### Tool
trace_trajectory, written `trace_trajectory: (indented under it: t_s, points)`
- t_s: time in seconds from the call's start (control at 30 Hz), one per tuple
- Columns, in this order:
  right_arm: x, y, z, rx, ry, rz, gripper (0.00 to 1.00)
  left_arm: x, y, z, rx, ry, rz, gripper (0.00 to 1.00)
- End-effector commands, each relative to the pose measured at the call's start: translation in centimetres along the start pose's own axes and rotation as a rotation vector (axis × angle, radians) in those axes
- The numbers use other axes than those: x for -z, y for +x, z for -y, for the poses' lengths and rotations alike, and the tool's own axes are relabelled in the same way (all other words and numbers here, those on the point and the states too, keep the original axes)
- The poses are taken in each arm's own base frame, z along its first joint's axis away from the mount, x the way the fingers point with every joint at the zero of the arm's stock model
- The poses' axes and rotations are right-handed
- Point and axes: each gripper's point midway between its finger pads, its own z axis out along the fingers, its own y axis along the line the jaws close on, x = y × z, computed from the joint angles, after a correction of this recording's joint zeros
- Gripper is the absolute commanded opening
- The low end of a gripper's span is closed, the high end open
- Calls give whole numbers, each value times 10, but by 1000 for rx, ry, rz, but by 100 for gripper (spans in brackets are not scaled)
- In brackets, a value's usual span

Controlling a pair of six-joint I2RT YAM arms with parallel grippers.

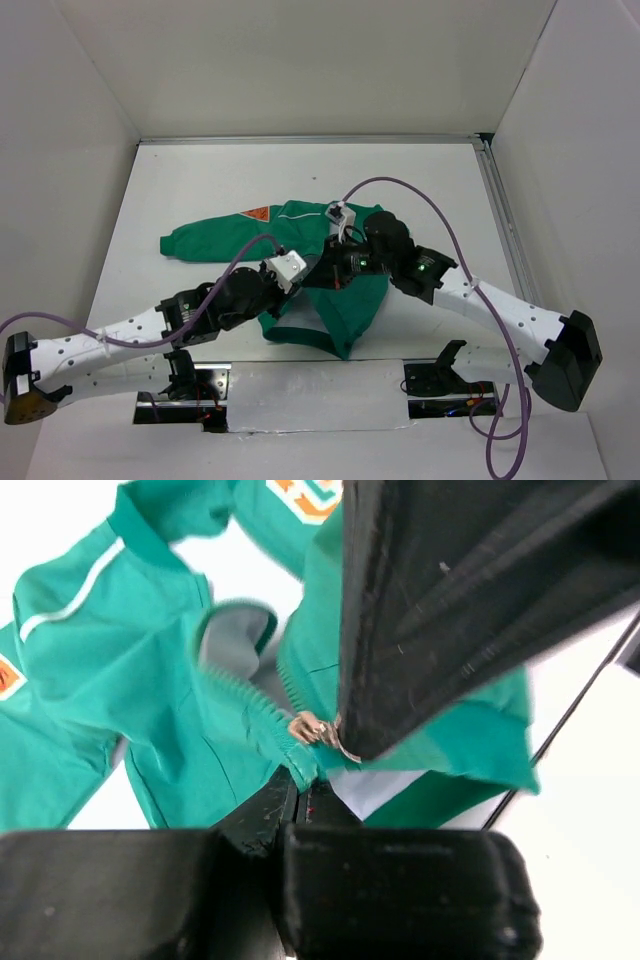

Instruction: Zip up the jacket

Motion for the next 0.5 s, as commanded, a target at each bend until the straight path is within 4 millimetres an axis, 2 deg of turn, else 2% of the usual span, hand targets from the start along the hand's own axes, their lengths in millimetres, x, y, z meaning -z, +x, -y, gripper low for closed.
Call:
trace_trajectory:
  t_s: [0.0, 0.03, 0.13, 0.33, 0.43, 0.47]
  points:
    - [8, -18, 17, 1, 84, 41, 0, 17, -48, 8, -3, 69, 198, 0]
    - [10, -22, 17, -4, 73, 46, 0, 22, -52, 10, -10, 87, 223, 0]
    - [16, -28, 15, -4, 55, 51, 0, 24, -47, 16, -26, 129, 217, 0]
    - [24, -42, 17, 13, 66, 65, 0, 15, -39, 18, -30, 124, 156, 0]
    - [22, -48, 34, 8, 163, 74, 0, 8, -36, 21, -44, 132, 123, 0]
    - [22, -54, 54, 5, 263, 101, 0, 9, -40, 22, -36, 133, 129, 0]
